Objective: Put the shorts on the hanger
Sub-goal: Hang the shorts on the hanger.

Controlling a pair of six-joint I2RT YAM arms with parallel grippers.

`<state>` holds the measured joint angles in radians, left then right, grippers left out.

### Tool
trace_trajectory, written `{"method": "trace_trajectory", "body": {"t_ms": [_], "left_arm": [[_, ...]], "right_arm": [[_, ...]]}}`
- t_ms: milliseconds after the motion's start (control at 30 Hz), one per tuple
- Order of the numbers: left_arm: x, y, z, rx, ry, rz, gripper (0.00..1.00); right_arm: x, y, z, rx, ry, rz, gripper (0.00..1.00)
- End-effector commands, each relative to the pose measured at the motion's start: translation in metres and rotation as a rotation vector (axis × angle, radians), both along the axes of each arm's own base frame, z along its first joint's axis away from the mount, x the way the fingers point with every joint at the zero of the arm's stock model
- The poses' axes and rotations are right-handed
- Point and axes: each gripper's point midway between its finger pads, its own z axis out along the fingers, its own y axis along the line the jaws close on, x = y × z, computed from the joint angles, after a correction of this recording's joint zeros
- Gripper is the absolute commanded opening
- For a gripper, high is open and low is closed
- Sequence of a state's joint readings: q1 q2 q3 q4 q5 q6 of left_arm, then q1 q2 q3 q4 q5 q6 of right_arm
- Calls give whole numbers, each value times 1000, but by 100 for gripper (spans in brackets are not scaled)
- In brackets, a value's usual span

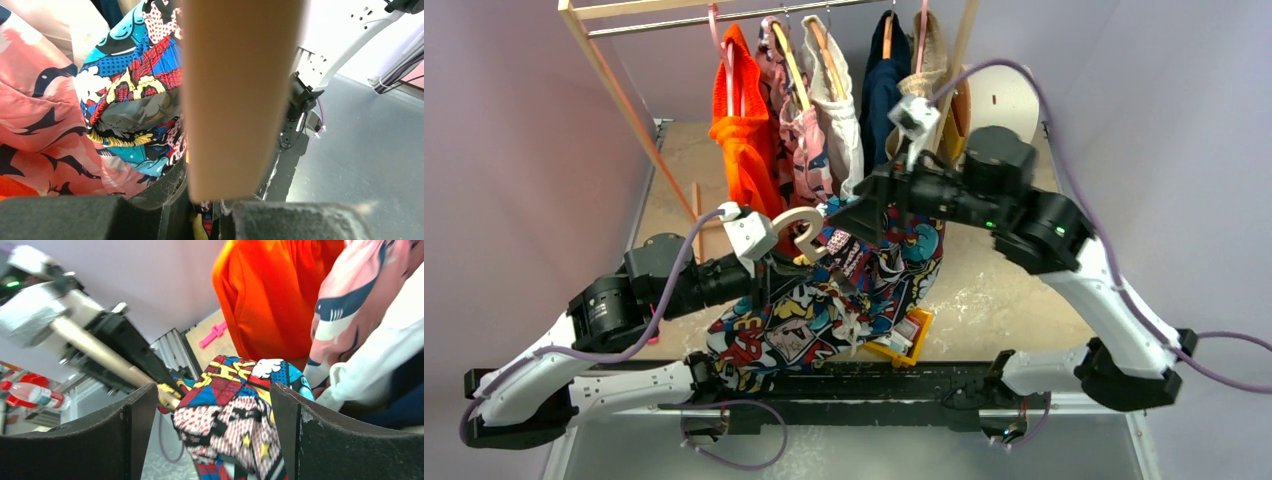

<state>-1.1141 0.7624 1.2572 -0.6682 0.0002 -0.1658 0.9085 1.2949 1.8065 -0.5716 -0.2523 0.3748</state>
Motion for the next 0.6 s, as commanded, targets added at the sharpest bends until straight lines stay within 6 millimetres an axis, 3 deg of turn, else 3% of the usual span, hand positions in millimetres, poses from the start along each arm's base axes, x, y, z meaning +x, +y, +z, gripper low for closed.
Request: {"method": "trace_trajectory", "body": {"t_ms": [0,267,567], "left_arm": [[-11,-7,33,-132,-16,-61,0],[-30,-19,21,-79,64,-177,0],[-32,-31,19,-51,100,-213,0]], "right_arm": [[-20,-36,49,66,-303,28,84],[-62,-35,29,50,-477,302,77],[-67,-20,11,49,-474,403,77]]}}
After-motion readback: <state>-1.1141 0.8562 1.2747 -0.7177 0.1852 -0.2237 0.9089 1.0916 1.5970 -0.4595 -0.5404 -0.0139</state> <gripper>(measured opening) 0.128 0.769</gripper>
